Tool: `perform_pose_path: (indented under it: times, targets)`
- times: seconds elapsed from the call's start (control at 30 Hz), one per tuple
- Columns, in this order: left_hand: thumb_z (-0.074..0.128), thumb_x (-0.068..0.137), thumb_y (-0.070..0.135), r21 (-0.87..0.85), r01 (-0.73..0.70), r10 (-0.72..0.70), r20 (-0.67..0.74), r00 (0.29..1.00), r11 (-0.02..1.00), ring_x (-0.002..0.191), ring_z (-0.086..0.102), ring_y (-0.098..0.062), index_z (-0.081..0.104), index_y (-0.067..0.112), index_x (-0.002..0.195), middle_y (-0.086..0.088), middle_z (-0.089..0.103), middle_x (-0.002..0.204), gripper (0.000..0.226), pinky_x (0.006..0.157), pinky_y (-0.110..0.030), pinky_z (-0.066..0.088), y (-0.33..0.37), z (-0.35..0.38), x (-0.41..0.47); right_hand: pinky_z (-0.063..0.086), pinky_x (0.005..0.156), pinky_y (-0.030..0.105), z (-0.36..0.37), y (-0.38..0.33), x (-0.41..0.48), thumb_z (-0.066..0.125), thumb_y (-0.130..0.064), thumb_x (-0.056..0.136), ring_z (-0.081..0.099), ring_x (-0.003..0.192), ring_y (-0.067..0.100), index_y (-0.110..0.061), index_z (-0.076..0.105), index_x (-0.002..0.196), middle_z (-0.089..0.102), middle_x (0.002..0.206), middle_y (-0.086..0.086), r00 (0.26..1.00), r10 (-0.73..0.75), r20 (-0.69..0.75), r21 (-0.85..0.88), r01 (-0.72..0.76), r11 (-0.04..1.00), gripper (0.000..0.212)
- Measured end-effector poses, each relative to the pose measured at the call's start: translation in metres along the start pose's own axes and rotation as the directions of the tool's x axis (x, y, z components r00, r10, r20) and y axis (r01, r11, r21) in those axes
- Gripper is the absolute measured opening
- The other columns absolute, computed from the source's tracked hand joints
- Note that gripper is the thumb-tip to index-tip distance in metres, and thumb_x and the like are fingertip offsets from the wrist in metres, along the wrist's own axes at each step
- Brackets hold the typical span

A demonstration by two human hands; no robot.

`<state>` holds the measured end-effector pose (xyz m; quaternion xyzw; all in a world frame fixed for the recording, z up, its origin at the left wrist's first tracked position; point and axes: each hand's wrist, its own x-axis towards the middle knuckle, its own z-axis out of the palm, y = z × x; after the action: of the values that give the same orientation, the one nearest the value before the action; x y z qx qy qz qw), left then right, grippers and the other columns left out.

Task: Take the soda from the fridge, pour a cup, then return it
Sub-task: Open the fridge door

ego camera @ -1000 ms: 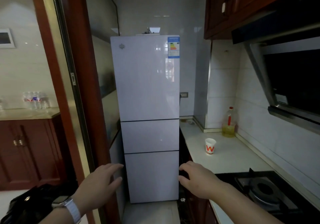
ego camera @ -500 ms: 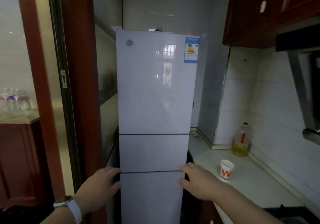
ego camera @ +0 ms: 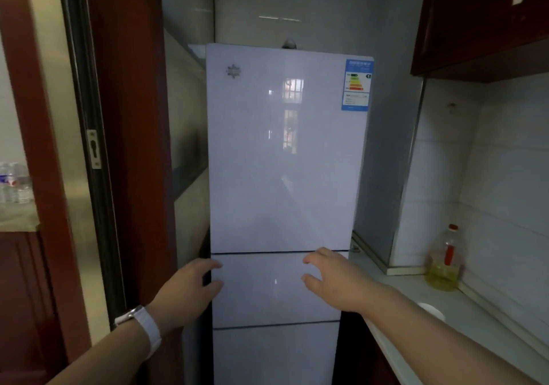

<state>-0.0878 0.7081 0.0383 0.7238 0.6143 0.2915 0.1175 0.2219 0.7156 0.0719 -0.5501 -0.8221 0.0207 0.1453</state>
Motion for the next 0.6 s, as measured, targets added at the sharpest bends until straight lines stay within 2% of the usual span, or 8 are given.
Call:
perform_pose_path:
  times: [0.13,0.27,0.37,0.47,0.53,0.6]
  targets:
    - [0.064,0.091,0.032,-0.188,0.063,-0.074,-0.05,0.996,0.98,0.115,0.056,-0.01,0.061,0.028,0.123,0.01,0.06,0.12,0.033,0.091,-0.02,0.04,-0.003,0.017,0.046,0.039,0.1,0.029,0.0,0.013,0.045,0.042,-0.047,0.099,0.041,0.124,0.012,-0.023,0.041,0.143,0.041,0.139,-0.008,0.995,-0.078,-0.055,-0.004,0.078,0.997,0.05]
    - [0.065,0.091,0.021,-0.38,0.14,-0.195,-0.112,0.974,0.915,0.096,0.061,-0.009,0.06,0.026,0.116,0.001,0.063,0.112,0.025,0.07,-0.012,0.041,0.0,0.039,0.093,0.038,0.103,0.031,0.011,0.032,0.101,0.043,-0.044,0.098,0.039,0.128,0.013,-0.022,0.039,0.145,0.038,0.141,-0.01,0.982,-0.131,-0.133,0.006,0.133,0.991,0.051]
    - [0.066,0.09,0.02,-0.497,0.162,-0.263,-0.14,0.955,0.853,0.1,0.062,-0.016,0.059,0.03,0.11,-0.001,0.063,0.113,0.023,0.079,-0.024,0.048,0.0,0.05,0.136,0.034,0.107,0.034,0.016,0.046,0.143,0.045,-0.04,0.098,0.035,0.133,0.018,-0.02,0.037,0.146,0.034,0.147,-0.003,0.969,-0.191,-0.158,-0.046,0.186,0.982,0.053]
    - [0.064,0.092,0.02,-0.585,0.165,-0.328,-0.185,0.926,0.794,0.102,0.062,-0.023,0.058,0.026,0.112,-0.003,0.062,0.113,0.023,0.09,-0.039,0.052,0.001,0.051,0.184,0.026,0.113,0.033,0.018,0.061,0.186,0.043,-0.039,0.098,0.025,0.141,0.022,-0.019,0.032,0.148,0.023,0.157,0.003,0.959,-0.237,-0.155,-0.09,0.225,0.97,0.055]
    - [0.062,0.093,0.018,-0.646,0.149,-0.374,-0.226,0.899,0.749,0.102,0.061,-0.025,0.057,0.022,0.115,-0.006,0.06,0.115,0.023,0.093,-0.045,0.051,0.003,0.049,0.212,0.021,0.115,0.032,0.016,0.068,0.212,0.031,-0.049,0.095,0.019,0.145,0.023,-0.019,0.029,0.15,0.017,0.16,0.004,0.952,-0.259,-0.161,-0.086,0.248,0.965,0.063]
    - [0.062,0.093,0.02,-0.682,0.126,-0.418,-0.282,0.863,0.72,0.103,0.059,-0.023,0.055,0.022,0.118,-0.005,0.057,0.121,0.026,0.092,-0.044,0.051,0.002,0.046,0.238,0.015,0.117,0.033,0.013,0.072,0.237,0.011,-0.058,0.08,0.015,0.147,0.022,-0.019,0.026,0.152,0.012,0.162,0.005,0.937,-0.308,-0.164,-0.084,0.298,0.951,0.083]
